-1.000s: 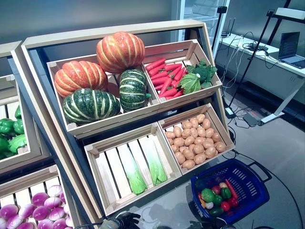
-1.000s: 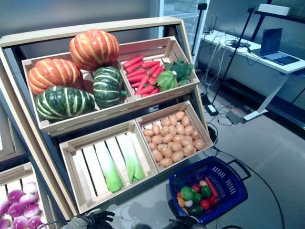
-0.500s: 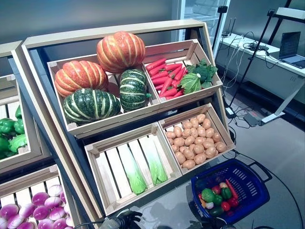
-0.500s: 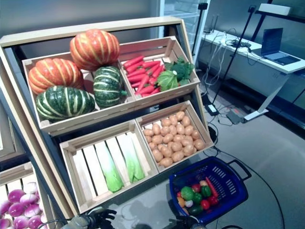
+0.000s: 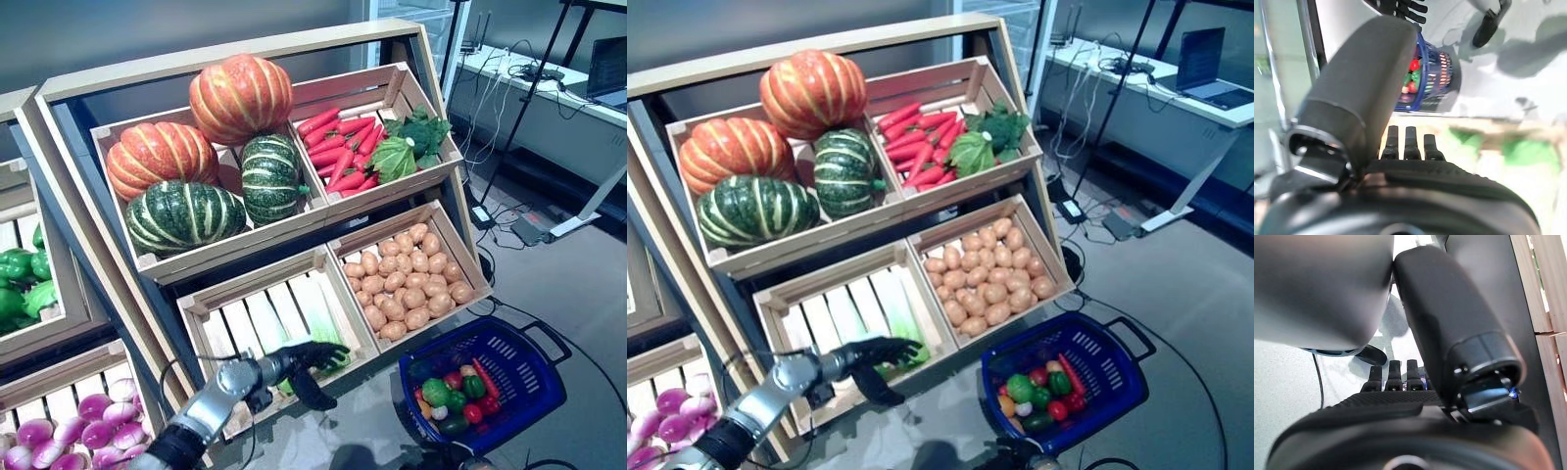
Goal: Put vegetables into the basket
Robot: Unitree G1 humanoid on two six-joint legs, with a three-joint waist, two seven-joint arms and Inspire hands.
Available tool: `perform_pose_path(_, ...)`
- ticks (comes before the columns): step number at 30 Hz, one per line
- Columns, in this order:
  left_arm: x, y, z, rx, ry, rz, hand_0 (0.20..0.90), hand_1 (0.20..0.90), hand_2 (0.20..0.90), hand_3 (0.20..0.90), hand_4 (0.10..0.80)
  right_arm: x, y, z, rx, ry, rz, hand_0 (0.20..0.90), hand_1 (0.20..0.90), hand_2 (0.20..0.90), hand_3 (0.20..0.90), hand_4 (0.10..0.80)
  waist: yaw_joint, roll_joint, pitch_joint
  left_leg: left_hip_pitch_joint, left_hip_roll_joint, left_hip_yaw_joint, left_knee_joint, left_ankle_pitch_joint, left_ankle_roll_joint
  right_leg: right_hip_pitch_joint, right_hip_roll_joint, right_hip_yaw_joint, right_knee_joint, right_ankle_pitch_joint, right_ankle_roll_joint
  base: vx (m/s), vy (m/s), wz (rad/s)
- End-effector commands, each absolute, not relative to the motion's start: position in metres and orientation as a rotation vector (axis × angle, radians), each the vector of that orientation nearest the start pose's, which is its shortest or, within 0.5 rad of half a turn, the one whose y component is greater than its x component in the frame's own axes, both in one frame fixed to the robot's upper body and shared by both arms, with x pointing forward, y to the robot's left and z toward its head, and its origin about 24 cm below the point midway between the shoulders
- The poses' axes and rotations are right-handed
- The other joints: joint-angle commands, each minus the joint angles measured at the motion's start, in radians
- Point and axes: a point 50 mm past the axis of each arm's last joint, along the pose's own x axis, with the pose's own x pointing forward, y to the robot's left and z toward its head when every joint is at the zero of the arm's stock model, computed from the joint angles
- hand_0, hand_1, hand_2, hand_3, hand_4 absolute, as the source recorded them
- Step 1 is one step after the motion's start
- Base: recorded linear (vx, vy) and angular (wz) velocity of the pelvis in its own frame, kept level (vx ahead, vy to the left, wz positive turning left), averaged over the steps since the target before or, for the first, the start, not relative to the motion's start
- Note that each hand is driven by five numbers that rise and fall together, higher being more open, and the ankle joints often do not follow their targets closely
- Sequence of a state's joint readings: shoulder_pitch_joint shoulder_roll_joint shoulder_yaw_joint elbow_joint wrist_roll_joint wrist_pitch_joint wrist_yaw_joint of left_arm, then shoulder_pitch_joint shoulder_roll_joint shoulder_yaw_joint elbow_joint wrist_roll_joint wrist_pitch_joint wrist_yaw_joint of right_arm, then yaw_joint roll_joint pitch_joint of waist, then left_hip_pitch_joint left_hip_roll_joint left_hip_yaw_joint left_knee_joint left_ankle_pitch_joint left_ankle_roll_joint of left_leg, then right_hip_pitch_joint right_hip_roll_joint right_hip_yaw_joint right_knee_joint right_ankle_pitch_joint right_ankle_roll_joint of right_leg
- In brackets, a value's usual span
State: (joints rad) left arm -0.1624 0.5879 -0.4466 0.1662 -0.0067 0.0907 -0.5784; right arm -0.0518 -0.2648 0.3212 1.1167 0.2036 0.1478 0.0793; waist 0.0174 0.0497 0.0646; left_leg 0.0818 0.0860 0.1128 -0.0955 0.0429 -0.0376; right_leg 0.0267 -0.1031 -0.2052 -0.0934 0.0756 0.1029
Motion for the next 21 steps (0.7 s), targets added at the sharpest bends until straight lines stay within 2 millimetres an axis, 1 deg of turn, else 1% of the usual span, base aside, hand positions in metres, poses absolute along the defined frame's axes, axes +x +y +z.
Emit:
perform_pose_path(1, 0.286, 0.166, 0.084, 0.732, 0.114, -0.872, 0.900, 0.900, 0.900, 0.900, 0.800, 0.132, -0.218, -0.152, -0.210, 1.193, 0.128, 0.900, 0.900, 0.900, 0.900, 0.800, 0.010, -0.037, -0.009, -0.010, 0.027, -0.054, 0.008, -0.035, -0.038, 0.070, -0.052, 0.003, 0.006, -0.034, 0.058, 0.000, 0.000, 0.00)
perform_pose_path(2, 0.288, 0.168, 0.092, 0.772, 0.086, -0.853, 0.900, 0.900, 0.900, 0.900, 0.800, 0.131, -0.218, -0.152, -0.209, 1.195, 0.127, 0.900, 0.900, 0.900, 0.900, 0.800, 0.011, -0.036, -0.010, -0.011, 0.027, -0.055, 0.008, -0.034, -0.038, 0.070, -0.053, 0.001, 0.006, -0.035, 0.058, 0.000, 0.000, 0.00)
perform_pose_path(4, 0.290, 0.174, 0.111, 0.998, 0.011, -0.821, 0.900, 0.900, 0.900, 0.900, 0.800, 0.126, -0.220, -0.153, -0.206, 1.203, 0.123, 0.900, 0.900, 0.900, 0.900, 0.800, 0.015, -0.036, -0.014, -0.013, 0.027, -0.056, 0.008, -0.036, -0.038, 0.070, -0.054, -0.005, 0.006, -0.036, 0.058, 0.000, 0.000, 0.00)
perform_pose_path(6, 0.290, 0.184, 0.125, 1.167, 0.000, -0.796, 0.900, 0.900, 0.900, 0.900, 0.800, 0.123, -0.222, -0.154, -0.203, 1.209, 0.120, 0.900, 0.900, 0.900, 0.900, 0.800, 0.018, -0.036, -0.019, -0.017, 0.025, -0.064, 0.008, -0.033, -0.039, 0.070, -0.054, -0.007, 0.006, -0.036, 0.058, 0.026, -0.025, 0.04)
perform_pose_path(7, 0.291, 0.186, 0.129, 1.253, -0.006, -0.776, 0.900, 0.900, 0.900, 0.900, 0.800, 0.122, -0.223, -0.154, -0.199, 1.211, 0.115, 0.900, 0.900, 0.900, 0.900, 0.800, 0.019, -0.036, -0.021, -0.019, 0.025, -0.065, 0.008, -0.033, -0.039, 0.069, -0.054, -0.010, 0.006, -0.037, 0.058, 0.029, -0.025, 0.04)
perform_pose_path(8, 0.292, 0.190, 0.138, 1.372, -0.019, -0.760, 0.900, 0.900, 0.900, 0.900, 0.800, 0.120, -0.224, -0.154, -0.195, 1.216, 0.107, 0.900, 0.900, 0.900, 0.900, 0.800, 0.020, -0.033, -0.023, -0.021, 0.024, -0.066, 0.008, -0.032, -0.038, 0.068, -0.053, -0.013, 0.006, -0.037, 0.058, 0.022, -0.017, 0.08)
perform_pose_path(9, 0.292, 0.191, 0.139, 1.394, -0.020, -0.758, 0.900, 0.900, 0.900, 0.900, 0.800, 0.119, -0.224, -0.154, -0.193, 1.217, 0.106, 0.900, 0.900, 0.900, 0.900, 0.800, 0.020, -0.034, -0.024, -0.021, 0.024, -0.066, 0.008, -0.032, -0.038, 0.068, -0.053, -0.014, 0.006, -0.037, 0.058, 0.023, -0.014, 0.15)
perform_pose_path(11, 0.292, 0.195, 0.150, 1.556, -0.012, -0.743, 0.900, 0.900, 0.900, 0.900, 0.800, 0.117, -0.228, -0.155, -0.203, 1.225, 0.108, 0.900, 0.900, 0.900, 0.900, 0.800, 0.019, -0.031, -0.023, -0.027, 0.023, -0.066, 0.008, -0.030, -0.039, 0.063, -0.052, -0.018, 0.006, -0.037, 0.058, 0.009, -0.008, 0.13)
perform_pose_path(13, 0.293, 0.199, 0.158, 1.625, -0.008, -0.721, 0.900, 0.900, 0.900, 0.900, 0.800, 0.115, -0.231, -0.154, -0.210, 1.225, 0.106, 0.900, 0.900, 0.900, 0.900, 0.800, 0.018, -0.030, -0.020, -0.030, 0.022, -0.064, 0.008, -0.029, -0.040, 0.059, -0.052, -0.022, 0.006, -0.035, 0.058, 0.000, -0.002, 0.04)
perform_pose_path(15, 0.294, 0.199, 0.160, 1.660, 0.006, -0.712, 0.900, 0.900, 0.900, 0.900, 0.800, 0.115, -0.234, -0.153, -0.206, 1.223, 0.097, 0.900, 0.900, 0.900, 0.900, 0.800, 0.018, -0.029, -0.017, -0.033, 0.022, -0.063, 0.008, -0.029, -0.040, 0.057, -0.052, -0.024, 0.006, -0.035, 0.058, 0.002, -0.010, 0.03)
perform_pose_path(17, 0.294, 0.200, 0.159, 1.741, 0.027, -0.700, 0.900, 0.900, 0.900, 0.900, 0.800, 0.114, -0.236, -0.153, -0.201, 1.216, 0.089, 0.900, 0.900, 0.900, 0.900, 0.800, 0.015, -0.030, -0.011, -0.037, 0.023, -0.063, 0.008, -0.028, -0.040, 0.054, -0.048, -0.030, 0.006, -0.036, 0.056, -0.005, -0.028, 0.04)
perform_pose_path(21, 0.294, 0.206, 0.153, 1.823, 0.050, -0.679, 0.900, 0.900, 0.900, 0.900, 0.800, 0.112, -0.237, -0.153, -0.200, 1.209, 0.089, 0.900, 0.900, 0.900, 0.900, 0.800, 0.010, -0.034, -0.005, -0.043, 0.025, -0.060, 0.008, -0.024, -0.042, 0.050, -0.042, -0.031, 0.006, -0.037, 0.055, 0.000, 0.000, 0.00)
